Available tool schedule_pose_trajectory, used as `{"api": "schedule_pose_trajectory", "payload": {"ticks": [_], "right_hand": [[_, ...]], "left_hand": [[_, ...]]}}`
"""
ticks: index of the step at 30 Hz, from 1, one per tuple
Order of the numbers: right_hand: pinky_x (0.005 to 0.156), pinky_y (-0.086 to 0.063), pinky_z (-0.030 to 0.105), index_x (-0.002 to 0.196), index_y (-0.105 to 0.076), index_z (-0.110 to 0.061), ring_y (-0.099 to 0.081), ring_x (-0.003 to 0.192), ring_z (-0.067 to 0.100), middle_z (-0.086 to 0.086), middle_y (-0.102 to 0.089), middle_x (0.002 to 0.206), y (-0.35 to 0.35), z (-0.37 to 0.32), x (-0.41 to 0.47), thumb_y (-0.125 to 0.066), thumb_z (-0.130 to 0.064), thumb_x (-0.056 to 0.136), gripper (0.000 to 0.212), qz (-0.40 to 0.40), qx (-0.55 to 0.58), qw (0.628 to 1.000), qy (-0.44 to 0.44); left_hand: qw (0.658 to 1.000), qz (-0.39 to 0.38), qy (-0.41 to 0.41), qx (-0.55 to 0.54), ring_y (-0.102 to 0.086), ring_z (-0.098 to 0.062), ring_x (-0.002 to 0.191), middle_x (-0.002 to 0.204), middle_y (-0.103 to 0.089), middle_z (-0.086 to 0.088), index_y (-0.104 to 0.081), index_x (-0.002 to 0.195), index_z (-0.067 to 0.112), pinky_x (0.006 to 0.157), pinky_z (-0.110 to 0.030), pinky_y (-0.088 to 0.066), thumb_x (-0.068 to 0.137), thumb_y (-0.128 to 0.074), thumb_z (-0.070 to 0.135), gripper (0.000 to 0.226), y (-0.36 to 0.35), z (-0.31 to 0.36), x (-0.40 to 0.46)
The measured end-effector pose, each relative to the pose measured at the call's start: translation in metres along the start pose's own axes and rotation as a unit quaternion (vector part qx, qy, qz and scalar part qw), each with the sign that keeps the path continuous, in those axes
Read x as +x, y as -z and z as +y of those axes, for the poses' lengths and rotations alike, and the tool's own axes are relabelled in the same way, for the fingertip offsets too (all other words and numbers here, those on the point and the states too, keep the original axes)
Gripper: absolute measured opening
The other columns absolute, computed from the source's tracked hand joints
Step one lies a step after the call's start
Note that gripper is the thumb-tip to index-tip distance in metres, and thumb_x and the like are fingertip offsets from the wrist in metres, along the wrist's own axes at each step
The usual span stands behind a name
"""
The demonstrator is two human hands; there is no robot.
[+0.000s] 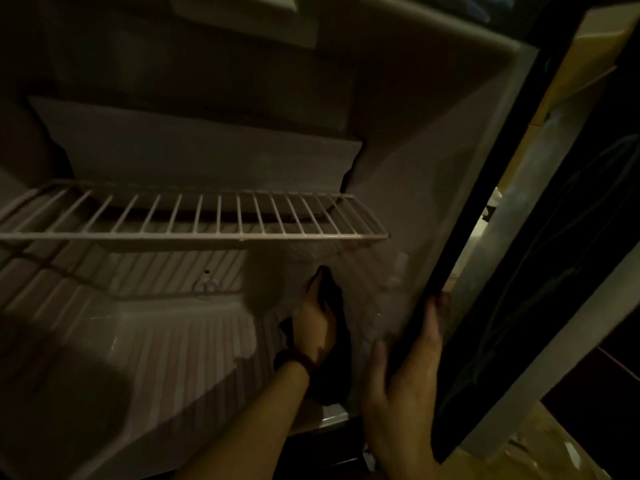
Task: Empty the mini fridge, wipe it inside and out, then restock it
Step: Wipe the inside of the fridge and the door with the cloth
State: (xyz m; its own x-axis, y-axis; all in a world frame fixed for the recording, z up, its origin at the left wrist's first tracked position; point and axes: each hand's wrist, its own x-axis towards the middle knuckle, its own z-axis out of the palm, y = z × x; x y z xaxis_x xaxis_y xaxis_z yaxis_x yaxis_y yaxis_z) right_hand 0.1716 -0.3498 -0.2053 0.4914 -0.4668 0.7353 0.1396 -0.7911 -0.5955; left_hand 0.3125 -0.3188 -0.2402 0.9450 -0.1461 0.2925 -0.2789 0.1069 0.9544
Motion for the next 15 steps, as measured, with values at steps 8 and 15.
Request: {"api": "schedule_pose_trajectory", "payload": {"ticks": [8,15], "right_hand": [[0.114,-0.024,0.031,0.125,0.004,-0.071,-0.021,0.140,0.012,-0.016,-0.015,0.152,-0.019,0.012,0.026,-0.033,-0.066,0.078,0.060,0.009,0.076,0.977,-0.198],[0.082,-0.021,-0.010,0.138,-0.011,-0.045,-0.022,0.120,-0.012,-0.029,-0.019,0.133,-0.013,0.009,0.025,-0.042,-0.043,0.090,0.058,-0.004,0.157,0.963,-0.219]], "left_hand": [[0.994,0.003,-0.022,0.107,-0.049,-0.002,0.118,0.130,-0.054,0.007,-0.051,0.130,0.020,0.099,-0.012,-0.037,0.095,-0.048,0.010,0.037,0.003,0.010,-0.043],[0.950,-0.051,-0.202,0.232,-0.039,-0.004,0.123,0.133,-0.050,-0.002,-0.045,0.133,0.012,0.107,-0.007,-0.019,0.090,-0.042,0.022,0.045,0.015,-0.007,-0.077]]}}
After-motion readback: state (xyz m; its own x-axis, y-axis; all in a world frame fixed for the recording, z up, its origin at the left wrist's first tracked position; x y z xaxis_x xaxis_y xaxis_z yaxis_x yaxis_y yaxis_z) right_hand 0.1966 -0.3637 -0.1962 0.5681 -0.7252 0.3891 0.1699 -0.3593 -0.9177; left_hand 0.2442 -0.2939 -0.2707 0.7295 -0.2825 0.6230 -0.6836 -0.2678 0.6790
